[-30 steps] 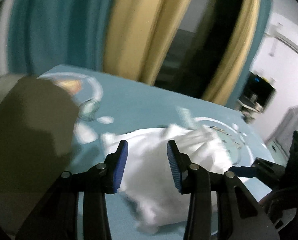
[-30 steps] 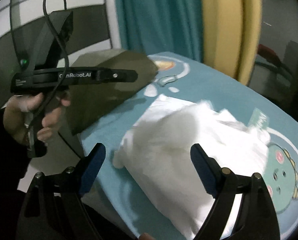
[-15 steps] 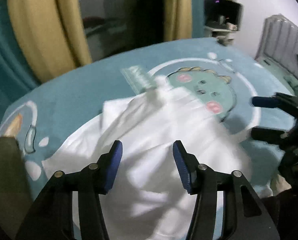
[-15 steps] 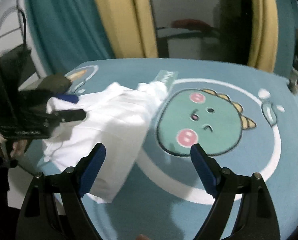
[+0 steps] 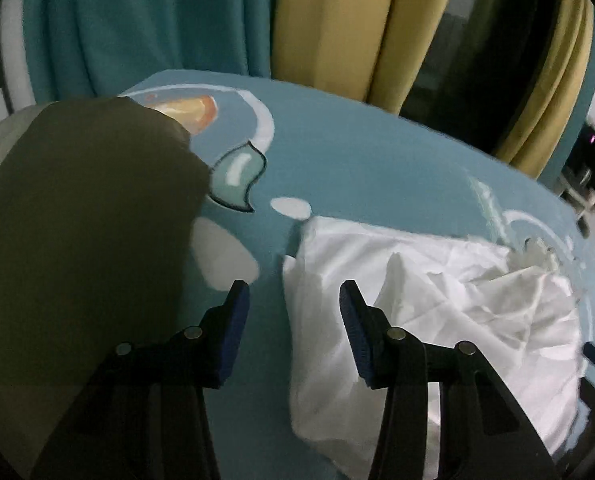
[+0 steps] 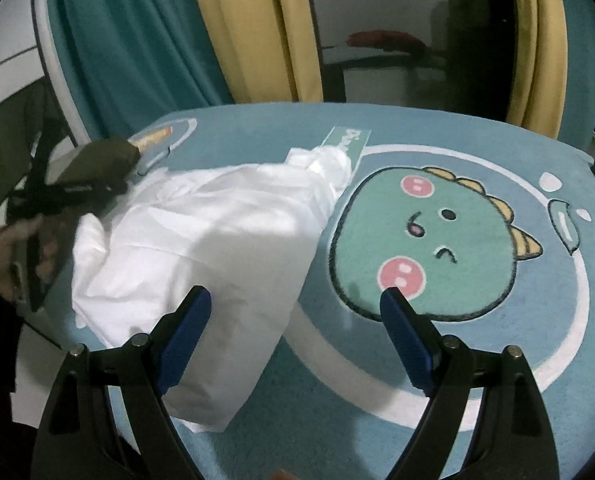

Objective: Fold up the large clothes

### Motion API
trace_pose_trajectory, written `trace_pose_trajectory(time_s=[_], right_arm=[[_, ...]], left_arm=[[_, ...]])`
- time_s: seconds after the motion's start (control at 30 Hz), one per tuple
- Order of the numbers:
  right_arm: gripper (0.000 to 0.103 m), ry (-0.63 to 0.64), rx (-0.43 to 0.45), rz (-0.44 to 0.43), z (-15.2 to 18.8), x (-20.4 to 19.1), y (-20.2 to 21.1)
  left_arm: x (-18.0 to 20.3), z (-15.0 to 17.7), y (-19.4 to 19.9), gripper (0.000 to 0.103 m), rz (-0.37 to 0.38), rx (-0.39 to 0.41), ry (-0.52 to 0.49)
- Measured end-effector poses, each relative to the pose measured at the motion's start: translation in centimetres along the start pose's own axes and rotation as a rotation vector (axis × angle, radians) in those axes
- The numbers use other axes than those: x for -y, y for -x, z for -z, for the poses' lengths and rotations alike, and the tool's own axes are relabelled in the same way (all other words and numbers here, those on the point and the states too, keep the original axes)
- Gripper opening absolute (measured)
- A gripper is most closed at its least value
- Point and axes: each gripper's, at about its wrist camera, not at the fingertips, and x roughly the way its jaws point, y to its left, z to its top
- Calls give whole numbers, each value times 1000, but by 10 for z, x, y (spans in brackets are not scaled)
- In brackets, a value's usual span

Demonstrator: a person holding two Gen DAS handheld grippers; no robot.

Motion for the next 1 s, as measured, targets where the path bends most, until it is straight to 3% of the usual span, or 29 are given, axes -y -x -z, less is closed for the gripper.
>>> trace_pose_trajectory(time_s=[0.1, 0.2, 0.27, 0.33, 0.4, 0.43, 0.47, 0.67, 0.9, 1.0], right_arm=[[86, -12, -7, 4, -1, 1, -3], [86, -16, -3, 19, -4, 0, -2], [86, -20, -2, 25, -4, 0, -1], [86, -21, -4, 31, -3, 0, -1], [86, -23, -11, 36, -1, 1, 0], [86, -23, -11, 40, 0, 1, 1], [86, -22, -11, 41, 0, 1, 1], [86, -18, -9, 42, 0, 2, 5], [86, -56, -29, -4, 8, 1, -12], [86, -72, -31, 2, 9, 1, -12]], left_arm=[[16, 5, 19, 49, 105, 19, -48], [48, 19, 24, 50, 230, -47, -183], [61, 33, 16, 50, 233, -104, -263], [67, 50, 3, 49, 189, -157, -303], [64, 59, 3, 49, 176, -133, -298], [63, 63, 8, 38, 185, -126, -297], [61, 65, 12, 6, 207, -127, -290], [33, 75, 45, 7, 185, -42, -180], [23, 86, 33, 8, 173, -108, -152], [27, 83, 39, 19, 155, -92, -154]])
